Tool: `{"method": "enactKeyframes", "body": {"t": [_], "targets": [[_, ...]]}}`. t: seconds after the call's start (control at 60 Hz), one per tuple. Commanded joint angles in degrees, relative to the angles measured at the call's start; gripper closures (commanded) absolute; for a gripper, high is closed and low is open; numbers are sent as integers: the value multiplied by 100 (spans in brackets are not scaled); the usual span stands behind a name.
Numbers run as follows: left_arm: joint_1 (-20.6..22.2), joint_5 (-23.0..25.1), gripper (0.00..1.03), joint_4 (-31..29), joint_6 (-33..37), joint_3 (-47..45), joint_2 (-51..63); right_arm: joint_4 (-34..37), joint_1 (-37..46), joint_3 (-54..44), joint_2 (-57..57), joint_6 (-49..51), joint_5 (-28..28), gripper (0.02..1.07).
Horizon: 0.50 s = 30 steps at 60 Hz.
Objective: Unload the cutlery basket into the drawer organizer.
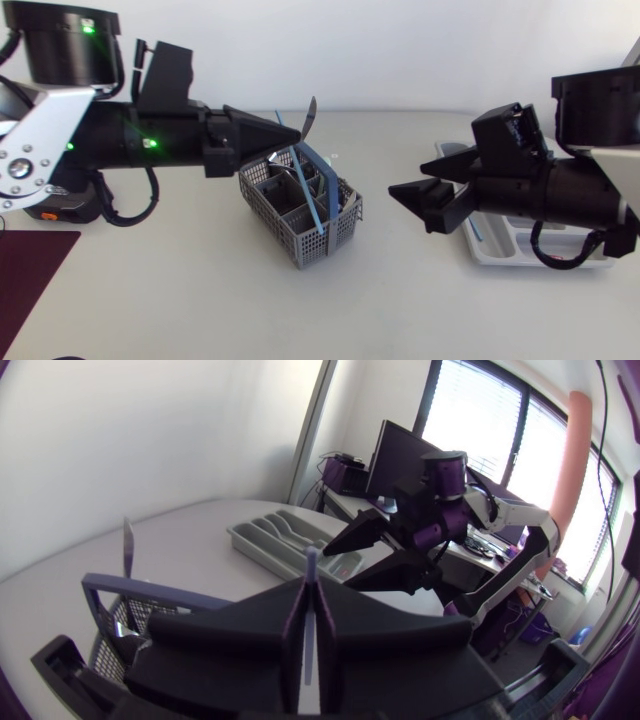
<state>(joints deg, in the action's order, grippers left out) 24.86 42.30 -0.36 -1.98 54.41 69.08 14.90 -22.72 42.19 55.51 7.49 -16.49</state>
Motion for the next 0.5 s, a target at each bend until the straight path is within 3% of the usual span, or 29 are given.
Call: {"method": "enactKeyframes", "body": {"t": [0.0,0.2,0.317,0.45,0.483], "targets": [[142,164,100,-34,-277,254,317,49,-312,-97,-13,-177,-30,16],[221,481,100,-17,-690,562,976,-31,-971,-1,241,-344,-21,17],[326,568,100,-17,-866,667,1178,-57,-1217,105,461,-415,-30,25],[379,621,100,-17,-989,773,1310,-57,-1375,184,602,-415,-82,25],[397,630,100,-17,-1033,808,1336,-66,-1393,228,628,-423,-153,33]]}}
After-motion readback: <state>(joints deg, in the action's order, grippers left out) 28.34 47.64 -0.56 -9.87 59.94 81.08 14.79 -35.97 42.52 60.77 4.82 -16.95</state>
